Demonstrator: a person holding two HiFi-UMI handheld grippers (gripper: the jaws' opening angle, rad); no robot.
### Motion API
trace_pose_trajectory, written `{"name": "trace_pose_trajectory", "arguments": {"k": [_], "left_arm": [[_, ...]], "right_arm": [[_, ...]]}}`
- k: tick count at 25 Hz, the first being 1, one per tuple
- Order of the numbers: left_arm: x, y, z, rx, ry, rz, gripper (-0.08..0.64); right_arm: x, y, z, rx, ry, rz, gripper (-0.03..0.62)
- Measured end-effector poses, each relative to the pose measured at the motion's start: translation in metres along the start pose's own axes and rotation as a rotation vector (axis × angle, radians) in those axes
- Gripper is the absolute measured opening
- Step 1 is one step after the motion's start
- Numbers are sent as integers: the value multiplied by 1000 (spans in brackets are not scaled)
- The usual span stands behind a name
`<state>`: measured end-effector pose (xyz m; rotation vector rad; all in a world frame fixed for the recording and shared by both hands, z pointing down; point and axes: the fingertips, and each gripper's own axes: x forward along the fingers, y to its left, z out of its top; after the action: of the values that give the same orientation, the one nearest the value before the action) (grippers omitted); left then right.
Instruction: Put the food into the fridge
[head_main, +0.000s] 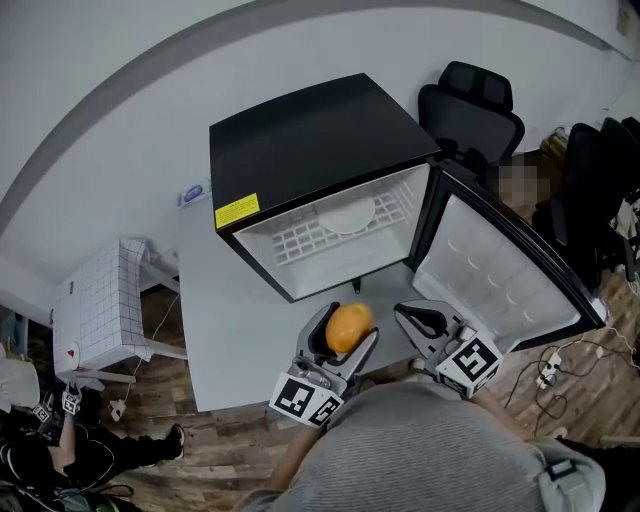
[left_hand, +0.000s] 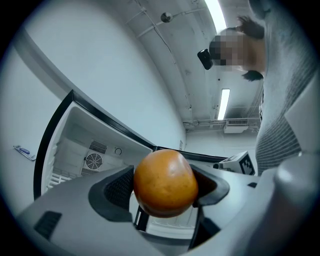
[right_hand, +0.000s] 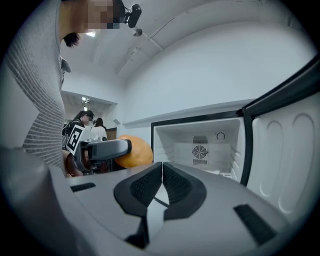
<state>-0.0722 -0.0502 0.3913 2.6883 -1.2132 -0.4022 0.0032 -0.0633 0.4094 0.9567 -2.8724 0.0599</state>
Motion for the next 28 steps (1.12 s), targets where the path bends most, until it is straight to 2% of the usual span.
{"name": "trace_pose_trajectory", "arguments": {"k": [6,20,28], "left_arm": [[10,15,-5,15,20,4,348],[63,63,13,242,60,-13,348],[90,90,7,304,96,-10,348]], "right_arm": [[-2,-8,5,3,-10,-25,14],[-4,-15,0,22,4,-37,14],[-1,-20,-14,40,15,-19,14]]}}
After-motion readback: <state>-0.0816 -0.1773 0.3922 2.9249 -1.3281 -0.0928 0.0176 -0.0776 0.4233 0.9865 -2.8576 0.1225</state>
